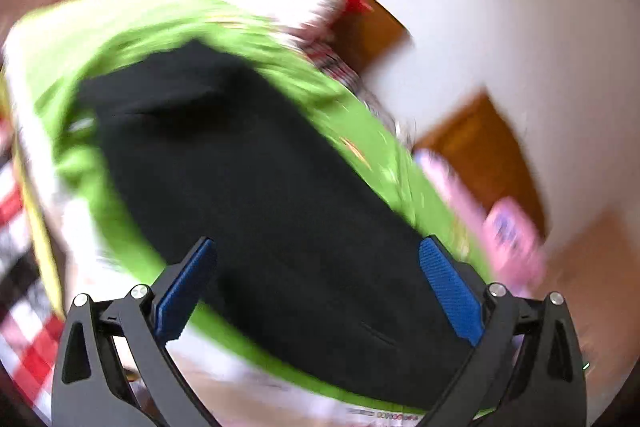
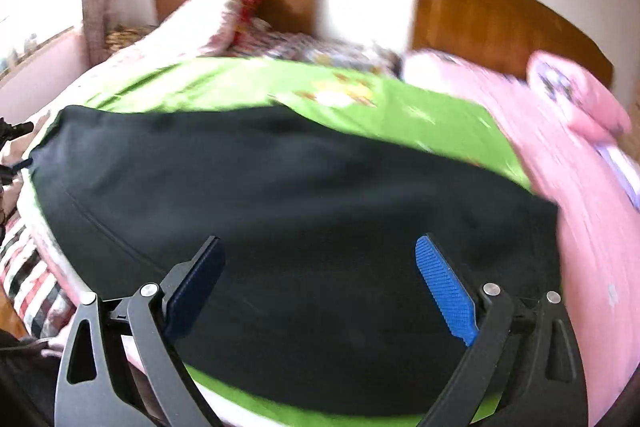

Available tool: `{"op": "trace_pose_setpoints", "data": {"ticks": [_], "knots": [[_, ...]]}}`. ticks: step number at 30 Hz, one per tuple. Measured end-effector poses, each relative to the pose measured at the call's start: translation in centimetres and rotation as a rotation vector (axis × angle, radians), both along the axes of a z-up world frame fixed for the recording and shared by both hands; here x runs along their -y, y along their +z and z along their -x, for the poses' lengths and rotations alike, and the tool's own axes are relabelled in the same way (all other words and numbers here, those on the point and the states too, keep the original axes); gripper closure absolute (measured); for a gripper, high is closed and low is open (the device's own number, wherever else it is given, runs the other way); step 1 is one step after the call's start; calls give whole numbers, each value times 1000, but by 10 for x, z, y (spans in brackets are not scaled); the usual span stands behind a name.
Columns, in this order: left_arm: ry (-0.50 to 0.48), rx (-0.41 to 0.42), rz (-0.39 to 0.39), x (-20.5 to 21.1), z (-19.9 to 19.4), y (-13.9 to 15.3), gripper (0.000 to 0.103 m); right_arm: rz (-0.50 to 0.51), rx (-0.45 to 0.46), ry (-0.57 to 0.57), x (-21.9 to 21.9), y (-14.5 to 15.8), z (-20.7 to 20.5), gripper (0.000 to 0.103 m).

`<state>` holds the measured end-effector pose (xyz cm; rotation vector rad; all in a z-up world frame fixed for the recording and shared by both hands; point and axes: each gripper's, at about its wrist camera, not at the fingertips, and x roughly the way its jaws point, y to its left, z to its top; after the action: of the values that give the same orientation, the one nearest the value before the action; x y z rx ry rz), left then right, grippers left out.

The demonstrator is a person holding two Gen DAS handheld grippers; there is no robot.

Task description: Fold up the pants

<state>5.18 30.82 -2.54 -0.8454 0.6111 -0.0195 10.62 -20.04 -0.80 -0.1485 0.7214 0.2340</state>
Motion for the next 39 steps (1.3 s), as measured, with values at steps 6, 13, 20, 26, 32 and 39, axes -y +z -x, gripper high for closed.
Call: {"op": "trace_pose_setpoints", "data": {"ticks": [6,13,20,26,32,39], "knots": [[86,78,251,-93,10,-30,7,54,-45,149,-74,-17,-14,10],[106,22,272,-116,-14,-56,8,94,-83,237,-119,-22,-10,10],[74,1,189,-117,-47,-48,21,65,-53,378,-193,-3,-34,10],[47,-30,128,-113,-66,-57,22,-10,-147,540,-282,-8,-71,10],[60,-24,7,-102,-43,-43,74,99,-263,568,-342,-49,-86,6],[1,124,-310,-22,-35,66,77,73,-286,599,-335,-49,-89,4]]}}
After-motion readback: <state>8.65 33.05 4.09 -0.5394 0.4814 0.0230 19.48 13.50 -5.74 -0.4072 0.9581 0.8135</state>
